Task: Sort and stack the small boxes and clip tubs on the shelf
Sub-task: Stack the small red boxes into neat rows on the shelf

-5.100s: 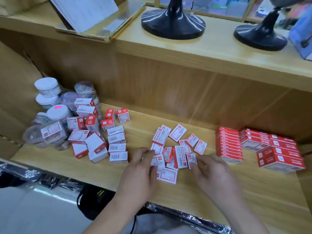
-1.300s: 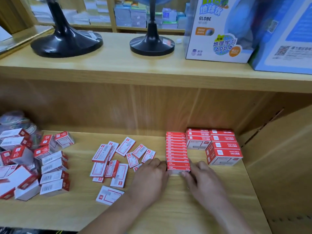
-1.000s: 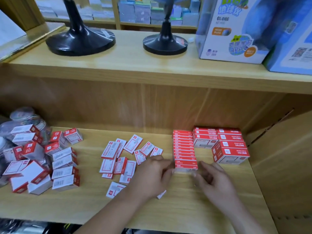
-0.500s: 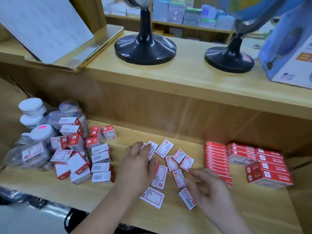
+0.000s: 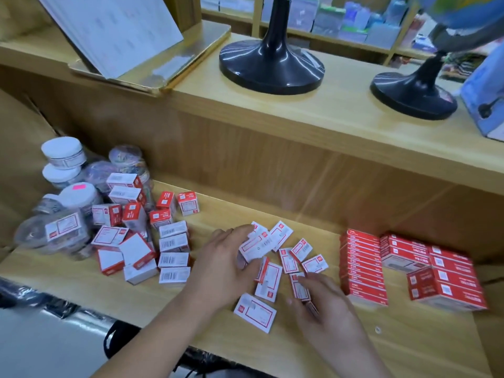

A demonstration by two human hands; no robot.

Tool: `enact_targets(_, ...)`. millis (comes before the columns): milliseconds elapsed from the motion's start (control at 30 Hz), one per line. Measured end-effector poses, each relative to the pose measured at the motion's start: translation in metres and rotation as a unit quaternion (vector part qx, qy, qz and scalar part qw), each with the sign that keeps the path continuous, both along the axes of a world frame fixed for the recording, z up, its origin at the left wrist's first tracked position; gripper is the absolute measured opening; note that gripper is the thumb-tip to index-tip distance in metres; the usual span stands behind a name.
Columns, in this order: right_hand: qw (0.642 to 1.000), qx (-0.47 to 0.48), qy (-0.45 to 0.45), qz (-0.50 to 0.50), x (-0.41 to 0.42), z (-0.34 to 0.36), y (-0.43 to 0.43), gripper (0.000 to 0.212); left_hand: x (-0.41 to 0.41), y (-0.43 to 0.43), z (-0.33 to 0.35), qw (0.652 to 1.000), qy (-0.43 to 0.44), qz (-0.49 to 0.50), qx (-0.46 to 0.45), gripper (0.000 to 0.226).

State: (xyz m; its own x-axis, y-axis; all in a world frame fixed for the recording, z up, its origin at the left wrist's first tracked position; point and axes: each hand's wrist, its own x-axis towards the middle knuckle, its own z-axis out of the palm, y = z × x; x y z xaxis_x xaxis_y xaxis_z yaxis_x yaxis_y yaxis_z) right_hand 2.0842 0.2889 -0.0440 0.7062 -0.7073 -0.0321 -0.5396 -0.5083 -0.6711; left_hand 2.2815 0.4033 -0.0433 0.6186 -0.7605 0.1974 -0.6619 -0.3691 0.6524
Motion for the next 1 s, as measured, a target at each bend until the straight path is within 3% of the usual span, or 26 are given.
enact_targets(67,0.998,-0.024,-0.062,-0.022,0.002,0.014,-0.002,0.024,-0.012,0.006,0.011,0.996,0.077,-0.029,-0.037,0.059)
enact_targets(133,0.987,0.093,-0.123,-0.051,0.007,0.033,-0.002,0.027,-0.028,0.009,0.019,0.988,0.127,-0.066,-0.062,0.064)
enact_targets(200,0.954,0.249,-0.157,-0.059,0.013,0.047,0.001,0.03,-0.043,0.011,0.022,0.978,0.167,-0.096,-0.083,0.066)
enact_targets(267,0.927,0.317,-0.185,-0.08,0.014,0.051,0.004,0.028,-0.052,0.014,0.02,0.974,0.176,-0.11,-0.089,0.065)
enact_targets(333,0.909,0.342,-0.21,-0.112,0.012,0.051,0.007,0.025,-0.055,0.016,0.014,0.976,0.159,-0.109,-0.099,0.062)
enact_targets(400,0.914,0.32,-0.208,-0.136,0.009,0.048,0.007,0.022,-0.055,0.02,0.008,0.979,0.141,-0.099,-0.106,0.058)
enact_targets(567,0.909,0.334,-0.21,-0.133,0.012,0.045,0.014,0.012,-0.065,0.025,0.006,0.978,-0.092,-0.143,-0.12,0.032)
enact_targets(667,0.894,0.368,-0.224,-0.124,0.015,0.055,0.016,0.006,-0.072,0.021,0.012,0.979,-0.103,-0.141,-0.106,0.026)
enact_targets(733,0.904,0.36,-0.207,-0.102,0.012,0.058,0.016,0.014,-0.068,0.02,0.012,0.987,-0.037,-0.11,-0.112,0.018)
enact_targets(800,0.93,0.31,-0.179,-0.082,0.01,0.054,0.014,0.019,-0.063,0.019,0.01,0.986,0.088,-0.071,-0.126,0.013)
enact_targets(900,0.961,0.247,-0.124,-0.024,0.006,0.045,0.011,0.031,-0.066,0.016,0.016,0.928,0.333,-0.028,-0.163,0.02)
enact_targets(1000,0.958,0.264,-0.108,0.035,0.006,0.044,0.011,0.018,-0.072,0.014,0.022,0.895,0.413,-0.028,-0.164,0.024)
